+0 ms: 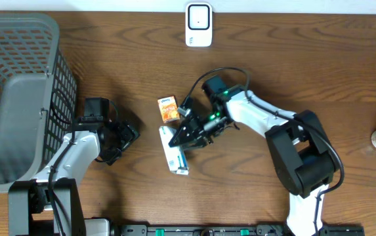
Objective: Scan the item barcode
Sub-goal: 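Lift the Panadol box and turn it with the right gripper, then carry the box back and hold it to the white scanner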
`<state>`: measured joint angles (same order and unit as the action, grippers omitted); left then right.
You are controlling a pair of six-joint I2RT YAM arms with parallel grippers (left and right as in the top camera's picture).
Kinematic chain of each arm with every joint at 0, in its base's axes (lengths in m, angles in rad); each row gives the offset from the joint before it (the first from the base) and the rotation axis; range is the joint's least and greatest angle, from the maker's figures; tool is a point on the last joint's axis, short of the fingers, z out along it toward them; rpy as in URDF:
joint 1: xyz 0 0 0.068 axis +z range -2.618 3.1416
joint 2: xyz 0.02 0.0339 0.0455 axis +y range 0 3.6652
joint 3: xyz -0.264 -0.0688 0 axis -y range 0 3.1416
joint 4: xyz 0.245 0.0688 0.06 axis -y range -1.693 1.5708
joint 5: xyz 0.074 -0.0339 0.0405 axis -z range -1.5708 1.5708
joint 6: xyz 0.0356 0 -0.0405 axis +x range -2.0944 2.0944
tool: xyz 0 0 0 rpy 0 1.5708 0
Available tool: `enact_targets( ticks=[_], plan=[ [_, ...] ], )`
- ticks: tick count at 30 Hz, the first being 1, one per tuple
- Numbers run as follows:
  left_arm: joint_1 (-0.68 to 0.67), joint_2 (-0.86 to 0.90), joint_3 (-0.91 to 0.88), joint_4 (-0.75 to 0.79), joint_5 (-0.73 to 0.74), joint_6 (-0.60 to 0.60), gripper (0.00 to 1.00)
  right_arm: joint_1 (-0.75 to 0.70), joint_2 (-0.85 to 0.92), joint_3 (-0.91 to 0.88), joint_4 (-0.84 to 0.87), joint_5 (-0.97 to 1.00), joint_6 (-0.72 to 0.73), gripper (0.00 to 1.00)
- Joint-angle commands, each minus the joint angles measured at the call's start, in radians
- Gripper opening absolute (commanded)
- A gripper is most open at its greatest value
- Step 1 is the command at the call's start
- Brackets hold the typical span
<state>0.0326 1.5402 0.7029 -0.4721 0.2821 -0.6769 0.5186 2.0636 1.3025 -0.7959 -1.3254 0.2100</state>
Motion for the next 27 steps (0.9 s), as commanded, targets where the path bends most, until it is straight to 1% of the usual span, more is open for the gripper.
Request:
enact_targets(
  ticks=[1, 9, 13, 16, 18, 22, 24, 26, 27],
  plan=[
    [0.024, 0.118, -0.125, -0.043, -0.194, 0.014, 0.82, -0.031, 0.006, 0.02, 0.0, -0.219, -0.046, 0.31],
    [0.024, 0.118, -0.125, -0.043, -0.194, 0.014, 0.82, -0.059, 0.006, 0.02, 0.001, -0.236, -0.052, 0.32],
    [0.024, 0.118, -0.125, -0.043, -0.194, 0.014, 0.82, -0.059, 0.006, 0.02, 0.021, -0.211, -0.126, 0.33],
    [0.024, 0.118, -0.125, -0.043, -0.194, 0.014, 0.82, -0.063, 0.006, 0.021, 0.099, -0.093, -0.1, 0.33],
    [0.024, 0.118, -0.125, -0.043, -0.194, 0.014, 0.82, -0.072, 0.006, 0.026, 0.174, 0.008, -0.021, 0.31],
    [0.024, 0.118, -0.125, -0.043, -0.194, 0.014, 0.82, -0.096, 0.006, 0.059, 0.341, 0.125, 0.088, 0.32],
    [0.024, 0.118, -0.125, -0.043, -0.194, 0.014, 0.82, -0.11, 0.006, 0.087, 0.409, 0.202, 0.126, 0.35],
    [0.024, 0.118, -0.125, -0.043, -0.194, 0.014, 0.82, -0.127, 0.006, 0.125, 0.443, 0.327, 0.153, 0.37],
    [0.024, 0.118, -0.125, -0.043, -0.194, 0.014, 0.82, -0.137, 0.006, 0.154, 0.441, 0.424, 0.153, 0.38]
  ],
)
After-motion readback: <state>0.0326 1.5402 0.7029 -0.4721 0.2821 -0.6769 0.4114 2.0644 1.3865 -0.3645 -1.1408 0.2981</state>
